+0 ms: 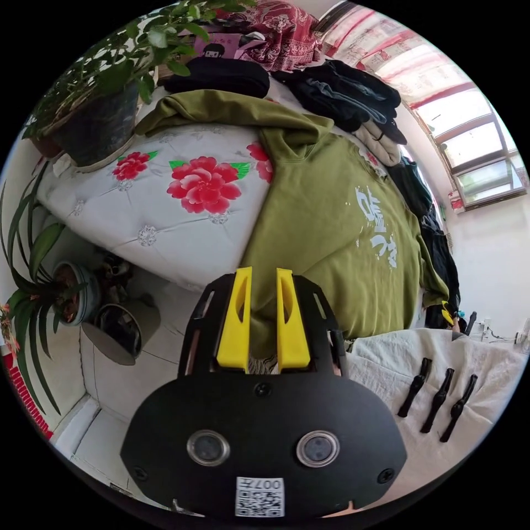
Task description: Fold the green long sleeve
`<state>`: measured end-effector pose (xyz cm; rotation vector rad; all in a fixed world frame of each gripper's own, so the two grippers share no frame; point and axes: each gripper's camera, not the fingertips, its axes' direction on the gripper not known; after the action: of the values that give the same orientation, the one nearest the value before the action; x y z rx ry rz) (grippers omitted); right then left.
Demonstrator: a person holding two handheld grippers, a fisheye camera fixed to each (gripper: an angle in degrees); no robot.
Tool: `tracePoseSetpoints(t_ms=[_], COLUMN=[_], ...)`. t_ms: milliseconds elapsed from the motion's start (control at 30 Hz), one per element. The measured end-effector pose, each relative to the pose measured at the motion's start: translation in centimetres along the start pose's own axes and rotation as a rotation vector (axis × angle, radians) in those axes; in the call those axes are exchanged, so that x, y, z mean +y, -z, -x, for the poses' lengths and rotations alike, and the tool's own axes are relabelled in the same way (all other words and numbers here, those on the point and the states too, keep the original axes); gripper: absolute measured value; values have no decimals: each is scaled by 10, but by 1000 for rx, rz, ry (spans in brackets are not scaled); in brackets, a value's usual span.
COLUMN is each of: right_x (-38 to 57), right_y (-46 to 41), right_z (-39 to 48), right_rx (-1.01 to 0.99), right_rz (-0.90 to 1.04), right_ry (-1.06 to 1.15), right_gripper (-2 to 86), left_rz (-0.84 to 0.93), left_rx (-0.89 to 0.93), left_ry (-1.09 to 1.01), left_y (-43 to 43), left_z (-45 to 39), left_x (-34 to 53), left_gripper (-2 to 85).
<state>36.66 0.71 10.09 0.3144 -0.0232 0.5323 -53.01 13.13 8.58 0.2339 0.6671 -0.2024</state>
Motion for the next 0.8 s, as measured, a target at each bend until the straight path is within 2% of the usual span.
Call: tracePoseSetpoints(t_ms=[133, 267, 367, 467, 533, 633, 700, 800], right_x=[-14, -20, -36, -63, -79, -97, -107, -121], right_y=[-23, -7, 22, 62, 102, 138, 151, 157], right_z=[-9, -25, -43, -63, -74, -66, -38, 44], right_rx=[-11, -19, -215, -543, -832, -1141, -1214, -1224], right_rz=[91, 44, 51, 112, 27, -98, -107, -15], right_ry=[1, 12, 80, 126, 142, 210, 299, 478], right_gripper=[68, 33, 14, 5, 3, 1, 2, 4], left_rz=[-7, -23, -48, -66, -94, -143, -171, -196], left_rx=[-21, -28, -24, -24, -1, 66, 104, 123], left_ry=[-22, 8, 27, 52, 93, 168, 225, 263], left_y=[0, 1, 1, -2, -3, -8, -15, -21], left_z=[-4, 1, 7, 17, 26, 47, 65, 84], left_x=[-8, -21, -32, -48, -60, -84, -108, -140], left_gripper=[76, 79, 85, 95, 101, 111, 119, 133])
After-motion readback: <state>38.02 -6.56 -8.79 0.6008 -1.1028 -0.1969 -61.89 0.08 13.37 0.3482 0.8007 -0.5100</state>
